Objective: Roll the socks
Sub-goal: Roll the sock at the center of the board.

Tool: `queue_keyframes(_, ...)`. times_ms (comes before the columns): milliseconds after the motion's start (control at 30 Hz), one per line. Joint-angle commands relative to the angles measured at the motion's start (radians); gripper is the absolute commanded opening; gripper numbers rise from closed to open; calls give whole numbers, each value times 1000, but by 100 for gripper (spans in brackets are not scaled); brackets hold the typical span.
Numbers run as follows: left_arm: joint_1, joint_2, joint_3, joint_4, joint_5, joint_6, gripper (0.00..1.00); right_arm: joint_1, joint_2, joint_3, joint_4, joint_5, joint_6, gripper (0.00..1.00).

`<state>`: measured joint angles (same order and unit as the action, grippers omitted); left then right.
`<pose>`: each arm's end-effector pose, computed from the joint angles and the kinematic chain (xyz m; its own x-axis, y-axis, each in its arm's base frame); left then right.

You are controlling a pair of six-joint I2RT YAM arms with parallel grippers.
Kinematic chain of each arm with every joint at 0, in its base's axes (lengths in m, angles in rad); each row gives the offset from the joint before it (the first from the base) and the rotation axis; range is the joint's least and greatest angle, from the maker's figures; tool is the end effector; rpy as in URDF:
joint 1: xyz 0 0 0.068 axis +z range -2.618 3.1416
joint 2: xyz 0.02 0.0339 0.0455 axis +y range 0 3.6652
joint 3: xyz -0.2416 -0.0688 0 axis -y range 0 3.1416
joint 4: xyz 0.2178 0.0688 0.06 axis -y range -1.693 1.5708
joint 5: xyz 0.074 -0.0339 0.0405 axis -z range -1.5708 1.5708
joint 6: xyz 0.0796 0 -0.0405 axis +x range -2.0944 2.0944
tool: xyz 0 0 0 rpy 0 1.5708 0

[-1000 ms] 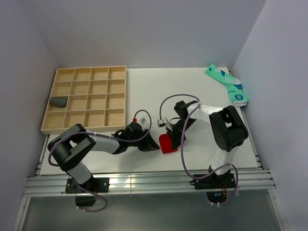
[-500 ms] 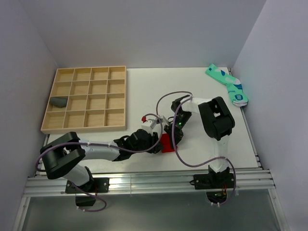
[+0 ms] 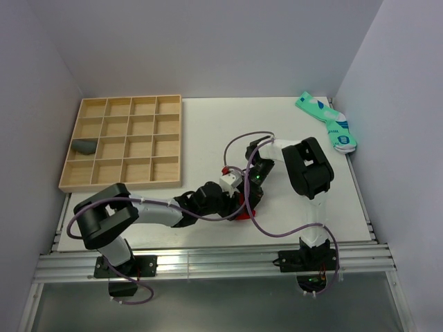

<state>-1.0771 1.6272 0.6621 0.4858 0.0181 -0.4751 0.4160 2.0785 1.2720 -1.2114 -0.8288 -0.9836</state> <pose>0.1614 -0.3029 0.1390 -0.6006 0.1509 -0.7852 0.6897 0.5945 -0.4133 0.2290 0.1653 0.0937 -0.4723 -0.8237 -0.3138 -0.6764 0.1105 0.7282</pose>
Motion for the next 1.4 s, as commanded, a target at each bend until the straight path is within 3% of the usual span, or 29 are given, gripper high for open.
queue_keyframes(0,-6,42,54,36,66,72,47,-8,31,26,36,74,-10,21)
queue_keyframes(367,48,69,14,79,118,52,47,-16,37,29,35,82,-13,20)
queue_keyframes(600,49,140,22,91,200,-6,29,-19,-3,-2,99,102,29,21)
queue_keyframes(700,49,151,11,105,223,-49,19,-19,-38,-31,157,122,69,26)
queue_keyframes(800,49,161,16,85,223,-103,7,-19,-96,-71,236,146,121,44)
queue_keyframes(867,48,171,43,-2,168,-157,1,-19,-155,-94,309,169,177,51)
queue_keyframes(1000,49,175,83,-126,131,-249,0,-19,-254,-160,426,250,261,63)
queue_keyframes(1367,62,206,120,-222,163,-385,0,-34,-434,-286,612,347,405,69)
